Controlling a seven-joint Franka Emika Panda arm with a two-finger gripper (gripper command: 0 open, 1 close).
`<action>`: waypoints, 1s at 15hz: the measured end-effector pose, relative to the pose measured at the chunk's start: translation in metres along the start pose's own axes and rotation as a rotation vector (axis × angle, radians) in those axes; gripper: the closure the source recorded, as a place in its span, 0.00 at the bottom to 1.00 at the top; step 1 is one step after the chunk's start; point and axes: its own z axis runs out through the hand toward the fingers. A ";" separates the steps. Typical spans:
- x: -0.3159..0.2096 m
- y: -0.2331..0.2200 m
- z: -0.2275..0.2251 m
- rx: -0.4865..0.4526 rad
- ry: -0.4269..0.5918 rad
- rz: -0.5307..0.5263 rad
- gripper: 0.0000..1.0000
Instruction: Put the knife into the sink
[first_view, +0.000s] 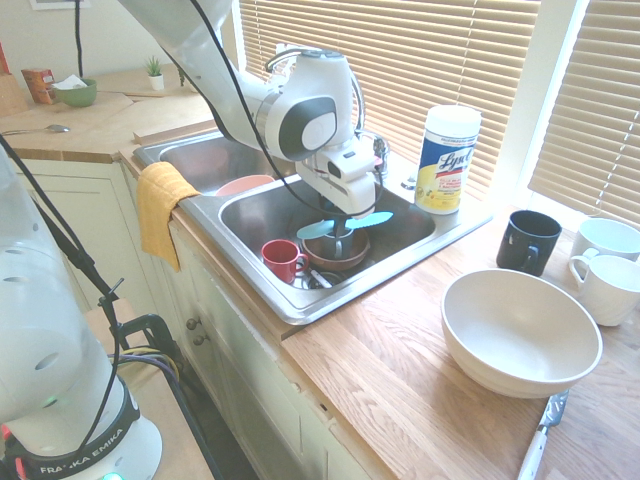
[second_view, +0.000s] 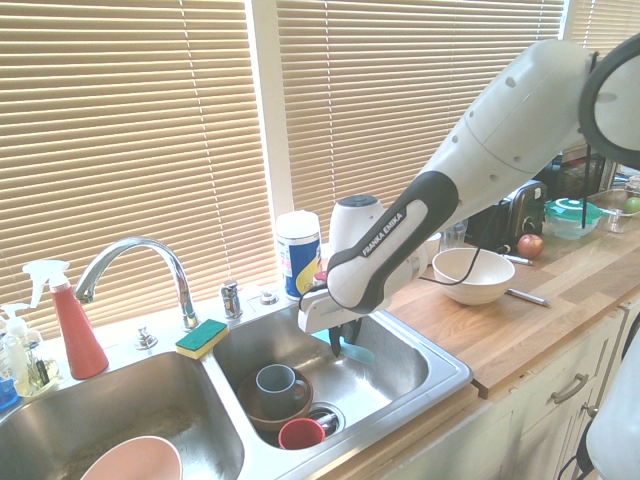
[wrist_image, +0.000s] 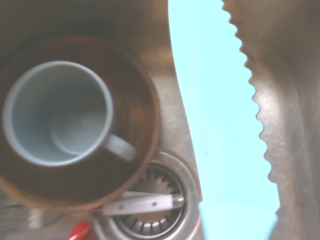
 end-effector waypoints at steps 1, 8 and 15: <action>0.006 0.001 0.015 -0.005 -0.002 0.006 1.00; 0.004 0.003 0.089 -0.055 -0.038 0.014 1.00; -0.007 0.017 0.134 -0.120 -0.071 0.018 0.00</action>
